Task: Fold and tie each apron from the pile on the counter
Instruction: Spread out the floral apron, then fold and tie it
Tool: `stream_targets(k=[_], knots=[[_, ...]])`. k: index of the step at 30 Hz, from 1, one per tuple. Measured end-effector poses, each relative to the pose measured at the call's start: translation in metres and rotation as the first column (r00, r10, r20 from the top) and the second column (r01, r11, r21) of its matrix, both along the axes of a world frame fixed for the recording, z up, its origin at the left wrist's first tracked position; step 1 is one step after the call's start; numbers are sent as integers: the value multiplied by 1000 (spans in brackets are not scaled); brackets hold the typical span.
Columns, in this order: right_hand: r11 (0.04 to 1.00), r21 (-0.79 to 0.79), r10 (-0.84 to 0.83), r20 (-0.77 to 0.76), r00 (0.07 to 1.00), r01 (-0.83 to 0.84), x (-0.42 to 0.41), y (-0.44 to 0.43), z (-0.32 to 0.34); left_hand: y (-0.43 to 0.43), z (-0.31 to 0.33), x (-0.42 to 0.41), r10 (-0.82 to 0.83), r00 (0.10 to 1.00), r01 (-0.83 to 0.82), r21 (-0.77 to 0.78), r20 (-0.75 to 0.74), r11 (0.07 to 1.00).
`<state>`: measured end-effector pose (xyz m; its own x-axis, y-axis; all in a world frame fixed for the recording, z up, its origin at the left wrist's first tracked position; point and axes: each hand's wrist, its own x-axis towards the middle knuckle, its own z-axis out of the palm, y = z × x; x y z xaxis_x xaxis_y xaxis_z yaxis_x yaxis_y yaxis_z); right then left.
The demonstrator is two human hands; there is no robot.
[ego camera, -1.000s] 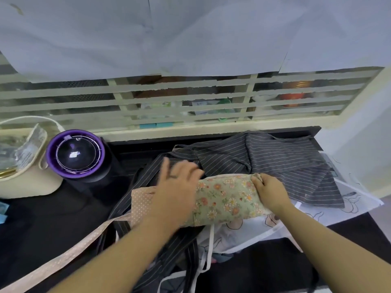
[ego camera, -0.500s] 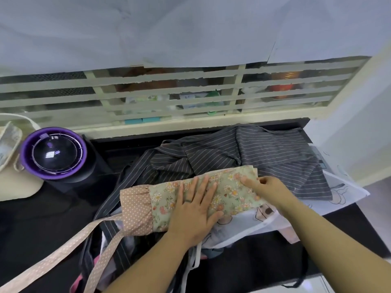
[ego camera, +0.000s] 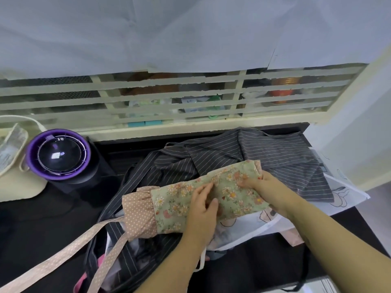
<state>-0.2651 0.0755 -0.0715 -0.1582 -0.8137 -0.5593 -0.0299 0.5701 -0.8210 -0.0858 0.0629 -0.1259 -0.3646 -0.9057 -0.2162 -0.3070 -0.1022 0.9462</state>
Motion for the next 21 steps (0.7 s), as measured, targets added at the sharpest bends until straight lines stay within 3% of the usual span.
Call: stream_targets(k=[3,5,7,12,15,18,21], knots=[[999,-36,-13,-41,999,12,16,0,11,-12,-3,-3,66,981,-17,256,-183,967],[997,-66,17,-133,991,-26,33,-6,19,-22,-5,-5,162,923,17,459,-349,888],[993,-75,76,-241,968,-96,57,-12,24,-28,0,-7,211,882,67,554,-422,830],[982,-123,86,-382,920,-142,104,-23,16,-29,10,12,226,880,61,570,-418,819],[978,-130,97,-414,905,-164,117,-28,10,-42,3,45,151,881,224,677,-448,702],[950,-67,206,-597,776,-303,140,-29,-1,-52,-3,85,195,879,223,736,-435,639],[912,-50,263,-689,675,-406,159,-26,-19,-57,-3,113,250,899,120,751,-359,649]])
